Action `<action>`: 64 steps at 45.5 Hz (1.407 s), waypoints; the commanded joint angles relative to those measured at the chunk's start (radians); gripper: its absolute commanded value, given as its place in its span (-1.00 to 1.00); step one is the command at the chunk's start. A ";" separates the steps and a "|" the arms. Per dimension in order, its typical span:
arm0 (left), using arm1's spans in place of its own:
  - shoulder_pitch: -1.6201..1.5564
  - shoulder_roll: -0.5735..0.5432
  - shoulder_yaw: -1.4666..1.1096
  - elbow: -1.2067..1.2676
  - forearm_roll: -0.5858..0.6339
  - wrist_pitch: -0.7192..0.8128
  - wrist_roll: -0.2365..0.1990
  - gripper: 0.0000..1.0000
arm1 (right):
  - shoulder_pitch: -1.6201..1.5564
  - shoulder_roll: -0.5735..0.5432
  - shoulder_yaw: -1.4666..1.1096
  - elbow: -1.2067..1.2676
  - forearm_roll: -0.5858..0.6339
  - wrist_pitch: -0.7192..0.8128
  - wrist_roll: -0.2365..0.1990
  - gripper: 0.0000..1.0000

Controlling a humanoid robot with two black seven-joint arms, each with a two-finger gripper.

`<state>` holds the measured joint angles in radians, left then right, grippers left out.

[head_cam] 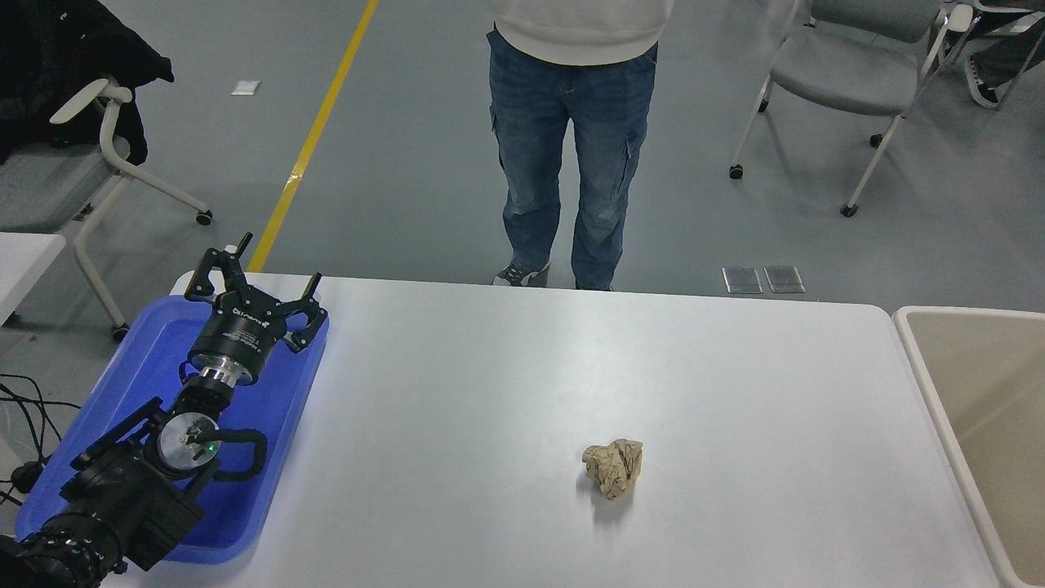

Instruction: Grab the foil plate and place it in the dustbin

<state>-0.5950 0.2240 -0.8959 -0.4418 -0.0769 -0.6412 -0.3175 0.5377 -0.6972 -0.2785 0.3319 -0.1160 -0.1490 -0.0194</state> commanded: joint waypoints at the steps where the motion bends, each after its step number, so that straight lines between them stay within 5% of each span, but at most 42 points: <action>1: 0.000 0.000 0.000 0.000 0.000 0.000 0.000 1.00 | 0.142 -0.168 -0.177 0.343 -0.057 0.009 0.001 0.98; 21: 0.000 0.000 0.000 0.000 0.000 0.000 0.000 1.00 | 0.767 -0.252 -0.781 0.747 -0.054 0.216 -0.001 1.00; 34: 0.000 0.000 0.000 0.000 0.000 0.000 0.000 1.00 | 1.202 -0.228 -1.060 0.788 -0.054 0.707 -0.001 1.00; 40: 0.001 0.000 0.000 0.000 0.000 0.000 0.000 1.00 | 1.291 -0.131 -1.113 0.789 -0.062 0.925 -0.001 1.00; 64: 0.001 0.000 0.000 0.000 0.000 0.000 0.000 1.00 | 1.575 0.125 -1.036 0.949 -0.182 0.934 -0.001 1.00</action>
<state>-0.5952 0.2239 -0.8958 -0.4418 -0.0768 -0.6412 -0.3175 2.0164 -0.6585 -1.3777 1.2299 -0.2715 0.7558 -0.0200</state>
